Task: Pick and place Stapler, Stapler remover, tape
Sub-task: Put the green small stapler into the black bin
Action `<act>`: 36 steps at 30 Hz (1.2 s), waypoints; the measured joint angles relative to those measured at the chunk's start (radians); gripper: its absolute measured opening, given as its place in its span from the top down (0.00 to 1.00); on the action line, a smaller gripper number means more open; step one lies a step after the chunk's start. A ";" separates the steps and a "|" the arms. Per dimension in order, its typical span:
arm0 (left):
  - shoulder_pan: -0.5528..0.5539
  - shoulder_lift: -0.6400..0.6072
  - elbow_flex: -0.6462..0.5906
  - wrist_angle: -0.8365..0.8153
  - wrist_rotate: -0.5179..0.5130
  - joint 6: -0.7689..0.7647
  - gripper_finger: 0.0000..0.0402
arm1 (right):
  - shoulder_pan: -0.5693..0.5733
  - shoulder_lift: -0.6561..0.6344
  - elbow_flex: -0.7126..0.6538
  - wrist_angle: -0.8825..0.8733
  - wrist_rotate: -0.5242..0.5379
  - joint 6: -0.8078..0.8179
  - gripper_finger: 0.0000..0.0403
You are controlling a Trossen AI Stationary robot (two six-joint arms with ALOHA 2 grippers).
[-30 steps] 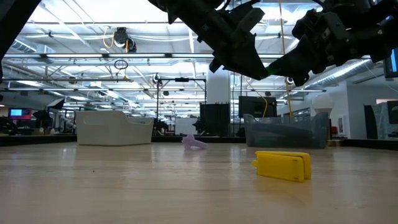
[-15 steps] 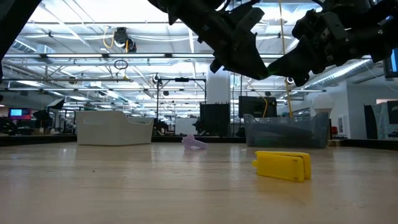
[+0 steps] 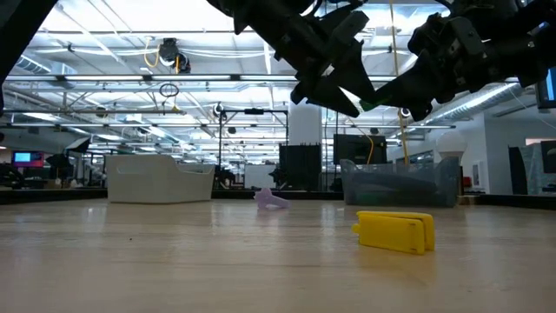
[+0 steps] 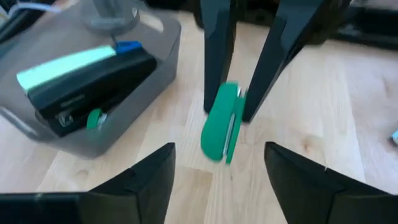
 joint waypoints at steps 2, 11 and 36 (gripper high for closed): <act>0.000 0.000 0.000 -0.023 0.000 0.000 0.36 | 0.000 0.000 0.000 -0.001 0.000 -0.001 0.86; 0.001 0.000 0.000 -0.152 0.000 -0.003 0.36 | 0.000 0.000 0.000 -0.021 0.000 0.005 0.86; 0.009 0.000 0.000 -0.219 0.043 -0.118 0.36 | -0.002 -0.184 0.000 -0.222 0.131 -0.033 0.86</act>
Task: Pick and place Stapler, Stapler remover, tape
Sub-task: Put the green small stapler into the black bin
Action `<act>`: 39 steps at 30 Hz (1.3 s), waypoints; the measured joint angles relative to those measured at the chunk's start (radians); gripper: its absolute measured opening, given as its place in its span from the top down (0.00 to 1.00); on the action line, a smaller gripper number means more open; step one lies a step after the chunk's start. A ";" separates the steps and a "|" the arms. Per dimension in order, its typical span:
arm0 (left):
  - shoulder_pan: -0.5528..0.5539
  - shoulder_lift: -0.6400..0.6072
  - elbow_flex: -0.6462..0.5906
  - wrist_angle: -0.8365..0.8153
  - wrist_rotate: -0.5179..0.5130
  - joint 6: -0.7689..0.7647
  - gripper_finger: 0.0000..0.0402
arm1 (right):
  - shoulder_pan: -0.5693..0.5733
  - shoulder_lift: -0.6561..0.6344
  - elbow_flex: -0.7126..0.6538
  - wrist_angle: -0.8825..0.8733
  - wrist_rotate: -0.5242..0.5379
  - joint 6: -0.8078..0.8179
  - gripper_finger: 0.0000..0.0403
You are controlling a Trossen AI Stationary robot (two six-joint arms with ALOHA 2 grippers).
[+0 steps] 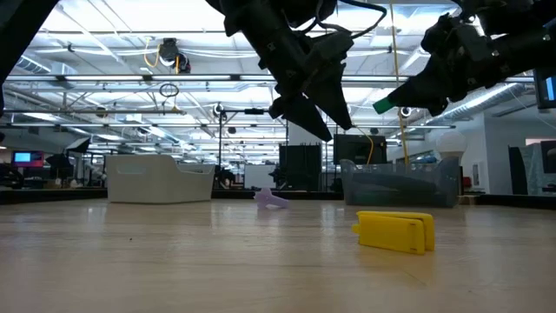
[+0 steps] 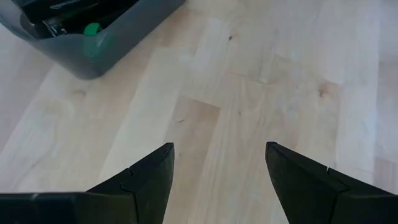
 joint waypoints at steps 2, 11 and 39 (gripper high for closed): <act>0.000 0.000 0.000 0.001 0.012 -0.002 0.35 | 0.000 -0.017 0.000 -0.022 0.062 -0.005 0.86; 0.008 0.000 0.000 0.026 0.087 0.003 0.35 | -0.053 -0.036 0.000 -0.068 0.344 -0.026 0.85; 0.149 -0.177 -0.102 0.210 0.197 0.161 0.34 | -0.354 0.102 -0.001 -0.325 0.384 0.176 0.85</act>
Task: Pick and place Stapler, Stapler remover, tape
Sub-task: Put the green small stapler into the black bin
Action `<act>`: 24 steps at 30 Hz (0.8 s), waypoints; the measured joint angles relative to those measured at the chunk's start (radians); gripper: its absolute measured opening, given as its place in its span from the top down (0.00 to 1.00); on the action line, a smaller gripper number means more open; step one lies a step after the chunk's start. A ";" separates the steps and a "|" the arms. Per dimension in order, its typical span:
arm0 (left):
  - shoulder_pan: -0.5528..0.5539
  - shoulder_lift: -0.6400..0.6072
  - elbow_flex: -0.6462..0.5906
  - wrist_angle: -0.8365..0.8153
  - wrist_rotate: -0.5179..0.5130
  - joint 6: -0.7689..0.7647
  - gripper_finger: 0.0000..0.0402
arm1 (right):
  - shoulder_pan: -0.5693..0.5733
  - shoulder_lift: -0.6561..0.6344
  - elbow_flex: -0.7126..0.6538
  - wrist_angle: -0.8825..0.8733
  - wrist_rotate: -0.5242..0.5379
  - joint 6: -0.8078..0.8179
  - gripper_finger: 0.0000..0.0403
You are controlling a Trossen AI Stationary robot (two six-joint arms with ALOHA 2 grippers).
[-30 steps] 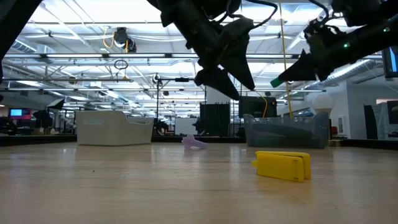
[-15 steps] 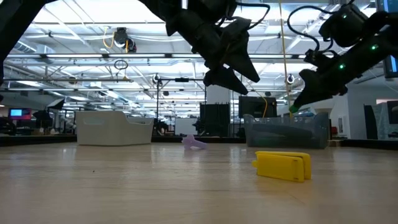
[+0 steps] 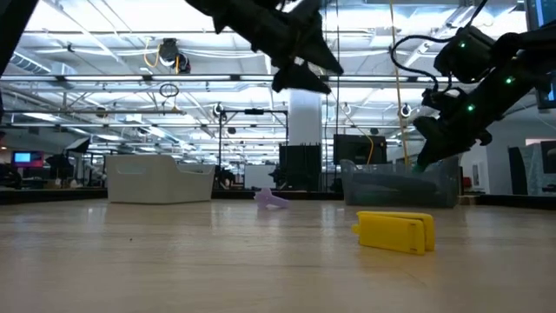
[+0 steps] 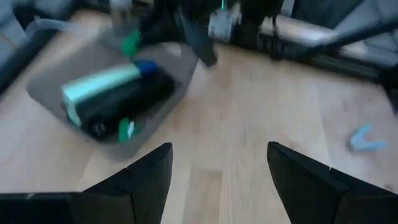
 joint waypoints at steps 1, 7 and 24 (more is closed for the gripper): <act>0.001 -0.025 -0.030 0.049 -0.002 -0.014 0.34 | -0.001 0.006 0.001 -0.001 -0.007 -0.001 0.85; 0.001 -0.192 -0.263 0.191 -0.032 -0.089 0.34 | -0.007 0.041 0.000 0.012 -0.017 -0.006 0.85; -0.010 -0.501 -0.695 0.471 -0.105 -0.209 0.34 | -0.006 0.067 0.001 0.021 -0.017 0.020 0.85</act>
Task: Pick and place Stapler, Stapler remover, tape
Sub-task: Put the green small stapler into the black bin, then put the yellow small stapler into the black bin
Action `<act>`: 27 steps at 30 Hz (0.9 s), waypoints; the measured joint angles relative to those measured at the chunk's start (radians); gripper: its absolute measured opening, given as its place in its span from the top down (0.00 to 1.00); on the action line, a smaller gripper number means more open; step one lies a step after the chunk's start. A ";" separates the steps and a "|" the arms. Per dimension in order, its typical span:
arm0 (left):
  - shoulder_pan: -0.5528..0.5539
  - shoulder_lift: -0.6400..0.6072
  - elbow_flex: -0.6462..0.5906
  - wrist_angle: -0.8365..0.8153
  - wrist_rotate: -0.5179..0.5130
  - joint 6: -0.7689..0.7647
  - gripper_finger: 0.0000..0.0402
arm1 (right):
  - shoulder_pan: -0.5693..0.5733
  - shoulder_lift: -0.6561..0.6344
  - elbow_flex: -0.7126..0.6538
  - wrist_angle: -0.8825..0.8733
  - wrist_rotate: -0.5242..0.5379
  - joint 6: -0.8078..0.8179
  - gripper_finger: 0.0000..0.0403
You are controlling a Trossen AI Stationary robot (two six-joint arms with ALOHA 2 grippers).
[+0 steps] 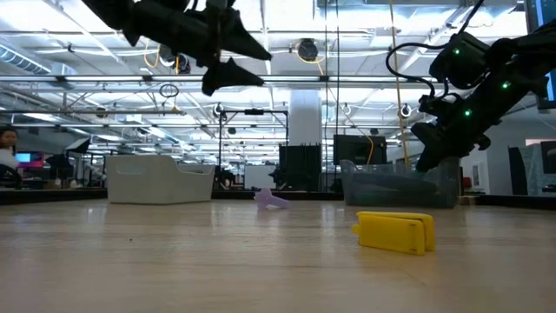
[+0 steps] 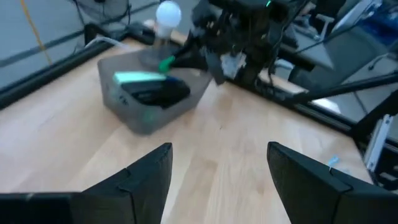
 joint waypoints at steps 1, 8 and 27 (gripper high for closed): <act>-0.001 -0.001 -0.007 0.022 0.004 -0.006 0.34 | 0.000 0.000 0.000 0.000 0.000 0.000 0.85; -0.013 -0.012 -0.024 0.006 0.023 -0.020 0.34 | 0.000 0.002 0.000 -0.001 0.001 -0.001 0.84; -0.013 -0.010 -0.024 -0.032 0.041 0.000 0.34 | 0.001 -0.040 0.008 0.026 0.000 -0.021 0.72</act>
